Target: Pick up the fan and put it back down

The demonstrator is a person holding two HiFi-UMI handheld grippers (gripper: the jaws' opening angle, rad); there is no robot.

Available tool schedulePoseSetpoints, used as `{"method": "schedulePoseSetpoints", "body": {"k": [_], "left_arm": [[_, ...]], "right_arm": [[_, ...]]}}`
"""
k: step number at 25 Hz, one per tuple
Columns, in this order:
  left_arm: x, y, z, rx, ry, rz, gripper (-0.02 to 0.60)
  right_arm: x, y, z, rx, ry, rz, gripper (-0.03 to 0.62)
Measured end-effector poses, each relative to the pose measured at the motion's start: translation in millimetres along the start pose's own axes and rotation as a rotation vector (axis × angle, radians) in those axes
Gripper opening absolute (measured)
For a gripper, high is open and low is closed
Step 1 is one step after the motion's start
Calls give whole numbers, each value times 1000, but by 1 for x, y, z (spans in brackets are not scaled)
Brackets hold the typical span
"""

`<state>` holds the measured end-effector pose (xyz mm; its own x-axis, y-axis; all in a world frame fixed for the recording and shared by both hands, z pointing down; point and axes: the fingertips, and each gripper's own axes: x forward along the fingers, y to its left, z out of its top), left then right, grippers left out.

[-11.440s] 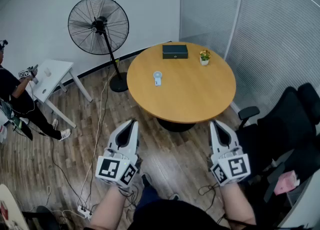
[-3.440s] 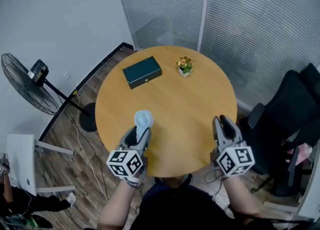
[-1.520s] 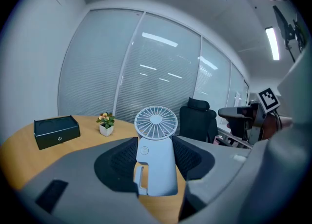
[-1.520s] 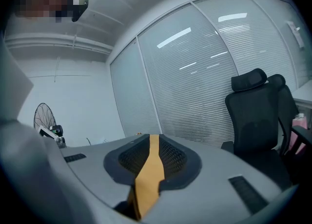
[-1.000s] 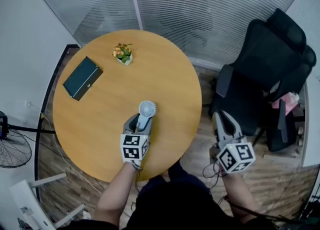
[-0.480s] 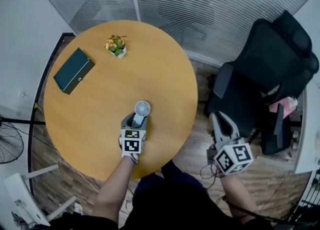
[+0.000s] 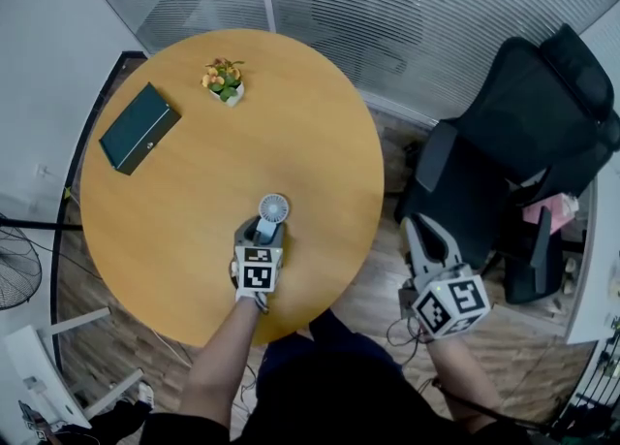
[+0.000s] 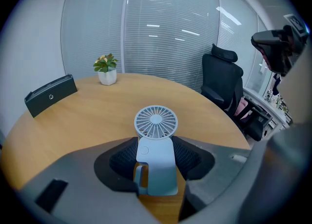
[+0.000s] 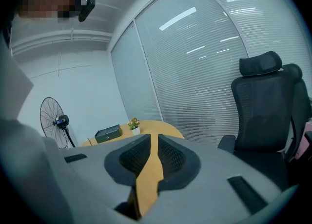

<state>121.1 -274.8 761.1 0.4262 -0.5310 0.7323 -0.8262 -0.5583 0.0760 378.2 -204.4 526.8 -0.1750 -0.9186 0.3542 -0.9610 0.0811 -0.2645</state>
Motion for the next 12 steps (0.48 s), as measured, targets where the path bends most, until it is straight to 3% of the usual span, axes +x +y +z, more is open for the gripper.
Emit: {"method": "schedulePoseSetpoints", "body": {"k": [5,8,12], "left_arm": [[1,-1,1,2,-6,-7,218],[-5,-4,5,-16,-24,-34,265],[-38,7,17,-73,-97,-24,275]], "right_arm": [[7,4,-2,-3,11,24,51],[12,9,0,-5,7,44,49],[22,24,5,-19,-2,81,49]]}}
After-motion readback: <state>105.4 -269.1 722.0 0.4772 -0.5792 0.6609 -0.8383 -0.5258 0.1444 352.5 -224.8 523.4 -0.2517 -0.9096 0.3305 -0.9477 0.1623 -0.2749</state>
